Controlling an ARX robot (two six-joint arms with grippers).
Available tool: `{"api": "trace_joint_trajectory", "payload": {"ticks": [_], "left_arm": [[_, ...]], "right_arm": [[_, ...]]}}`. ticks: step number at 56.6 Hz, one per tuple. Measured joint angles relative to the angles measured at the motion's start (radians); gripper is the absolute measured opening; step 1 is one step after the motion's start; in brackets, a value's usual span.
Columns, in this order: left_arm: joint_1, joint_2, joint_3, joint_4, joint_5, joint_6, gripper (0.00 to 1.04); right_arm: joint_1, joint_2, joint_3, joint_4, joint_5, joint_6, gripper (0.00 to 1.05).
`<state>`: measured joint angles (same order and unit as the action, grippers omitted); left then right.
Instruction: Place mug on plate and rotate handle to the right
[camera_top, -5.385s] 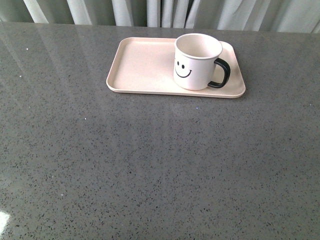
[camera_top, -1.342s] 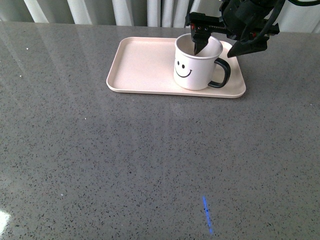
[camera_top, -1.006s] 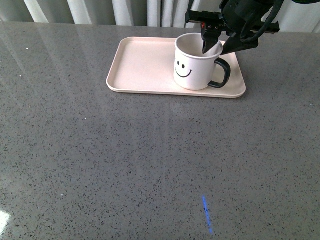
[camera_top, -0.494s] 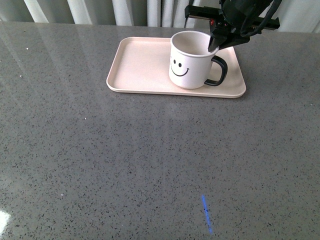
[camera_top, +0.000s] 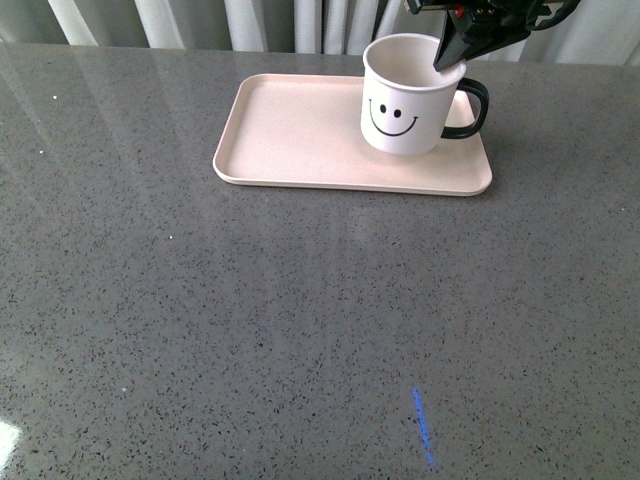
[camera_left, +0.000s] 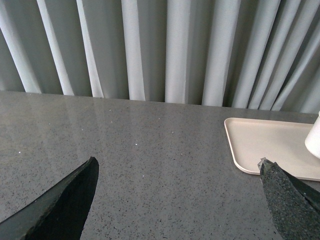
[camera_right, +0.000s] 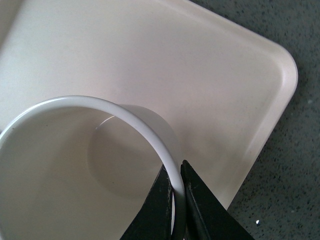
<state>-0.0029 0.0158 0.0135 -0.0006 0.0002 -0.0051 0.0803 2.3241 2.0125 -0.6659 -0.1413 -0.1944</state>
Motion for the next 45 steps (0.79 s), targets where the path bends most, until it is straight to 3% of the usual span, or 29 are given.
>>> {"api": "trace_joint_trajectory", "payload": {"ticks": [18,45], "left_arm": [[0.0,0.0,0.0,0.0,0.0,0.0,0.96],[0.0,0.0,0.0,0.0,0.0,0.0,0.96]], "right_arm": [[0.0,0.035,0.08,-0.042,-0.084,-0.212,0.02],[-0.008,0.183,0.279,-0.154,-0.167,-0.309,0.02]]}}
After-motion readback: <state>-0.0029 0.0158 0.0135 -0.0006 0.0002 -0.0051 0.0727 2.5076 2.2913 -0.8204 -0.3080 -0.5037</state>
